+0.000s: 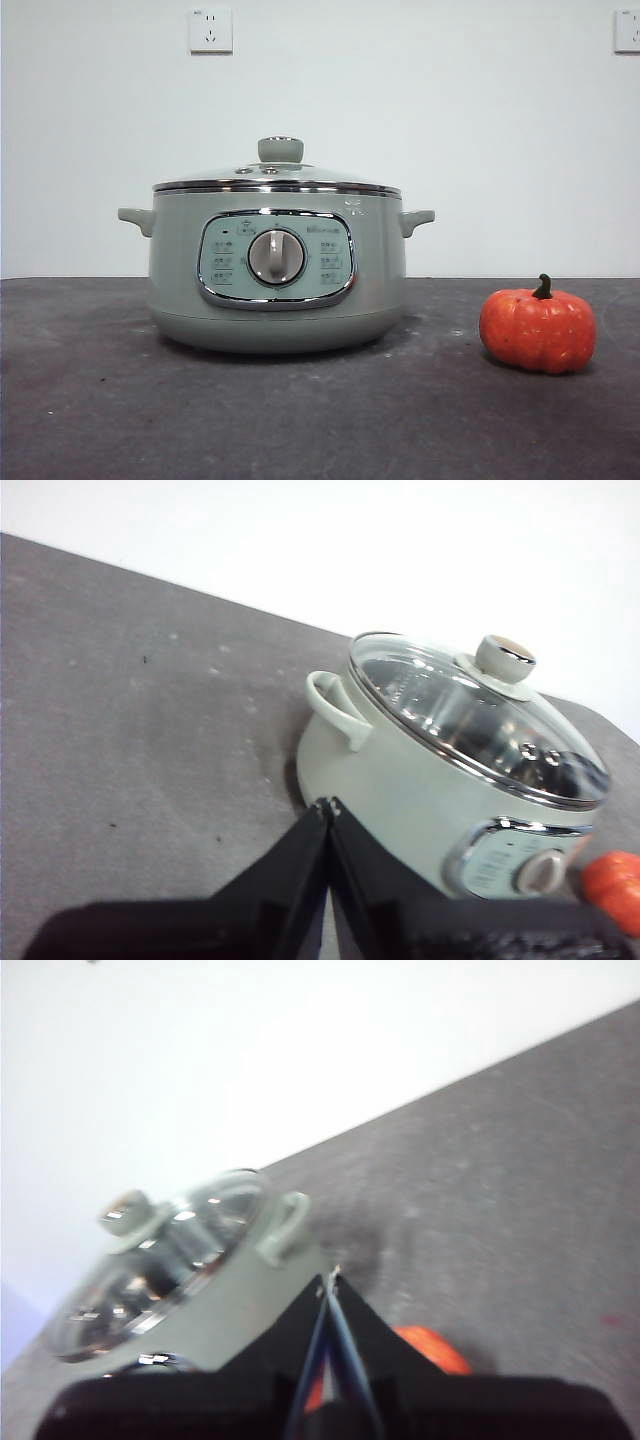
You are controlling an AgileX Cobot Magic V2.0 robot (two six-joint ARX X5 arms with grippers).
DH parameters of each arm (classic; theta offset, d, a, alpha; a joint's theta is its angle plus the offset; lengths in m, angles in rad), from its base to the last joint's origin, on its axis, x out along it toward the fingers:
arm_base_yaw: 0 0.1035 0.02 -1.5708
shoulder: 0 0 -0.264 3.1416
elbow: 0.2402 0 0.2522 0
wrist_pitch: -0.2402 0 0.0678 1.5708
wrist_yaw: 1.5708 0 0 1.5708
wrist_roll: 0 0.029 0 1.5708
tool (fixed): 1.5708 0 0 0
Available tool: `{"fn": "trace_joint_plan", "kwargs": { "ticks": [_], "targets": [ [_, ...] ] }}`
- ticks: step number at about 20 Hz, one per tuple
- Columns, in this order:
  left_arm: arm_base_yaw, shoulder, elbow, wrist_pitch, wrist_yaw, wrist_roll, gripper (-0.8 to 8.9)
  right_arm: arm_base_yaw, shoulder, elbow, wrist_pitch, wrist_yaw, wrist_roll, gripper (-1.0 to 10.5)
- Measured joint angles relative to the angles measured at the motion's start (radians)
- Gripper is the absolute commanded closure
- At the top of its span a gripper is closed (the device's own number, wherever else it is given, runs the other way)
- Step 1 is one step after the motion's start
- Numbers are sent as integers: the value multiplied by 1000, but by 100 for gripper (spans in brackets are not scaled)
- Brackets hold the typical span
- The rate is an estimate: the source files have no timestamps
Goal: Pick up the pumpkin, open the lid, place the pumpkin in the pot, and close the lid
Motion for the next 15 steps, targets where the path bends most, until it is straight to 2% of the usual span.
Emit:
{"fn": "trace_joint_plan", "kwargs": {
  "ticks": [3,7,11,15],
  "targets": [
    [0,45,67,-32,39,11,821,0,83,89,-36,-64,-10,959],
    [0,127,170,-92,122,52,821,4,219,232,-159,-141,-73,959],
    [0,222,277,-182,190,135,822,5,355,397,-328,-226,-182,959],
    [0,303,370,-263,238,222,822,5,477,571,-528,-256,-320,959]
  ]
}}
